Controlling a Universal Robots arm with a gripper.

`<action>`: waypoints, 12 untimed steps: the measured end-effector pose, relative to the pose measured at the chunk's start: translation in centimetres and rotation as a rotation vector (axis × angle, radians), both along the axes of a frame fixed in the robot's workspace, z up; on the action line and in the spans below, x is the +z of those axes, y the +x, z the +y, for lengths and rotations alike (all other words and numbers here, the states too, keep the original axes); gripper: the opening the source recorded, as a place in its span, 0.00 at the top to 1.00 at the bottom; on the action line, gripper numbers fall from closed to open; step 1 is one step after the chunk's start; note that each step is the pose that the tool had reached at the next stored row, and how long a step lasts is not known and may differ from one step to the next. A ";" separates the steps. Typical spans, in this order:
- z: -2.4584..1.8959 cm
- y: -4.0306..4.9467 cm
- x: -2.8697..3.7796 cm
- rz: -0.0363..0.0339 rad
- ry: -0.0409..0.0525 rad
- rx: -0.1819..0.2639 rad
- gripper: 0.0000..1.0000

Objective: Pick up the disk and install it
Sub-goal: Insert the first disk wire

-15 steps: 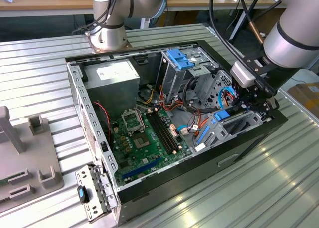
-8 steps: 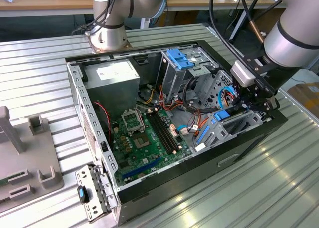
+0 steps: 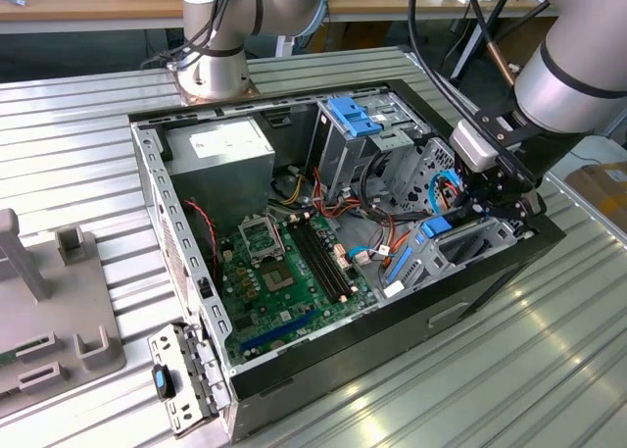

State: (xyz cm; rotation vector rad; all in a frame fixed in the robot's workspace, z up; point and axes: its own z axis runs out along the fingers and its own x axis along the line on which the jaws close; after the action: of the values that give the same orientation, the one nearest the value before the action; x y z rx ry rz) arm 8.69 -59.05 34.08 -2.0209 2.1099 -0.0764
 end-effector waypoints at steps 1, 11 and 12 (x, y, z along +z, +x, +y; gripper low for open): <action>0.00 0.00 -0.06 0.0000 0.0000 0.000 0.83; -0.04 -0.01 -0.41 0.0000 0.0002 0.000 0.83; -0.04 -0.01 -0.41 0.0000 0.0002 0.000 0.83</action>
State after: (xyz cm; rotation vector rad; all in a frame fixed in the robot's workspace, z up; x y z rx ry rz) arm 8.67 -59.10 33.67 -2.0207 2.1098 -0.0761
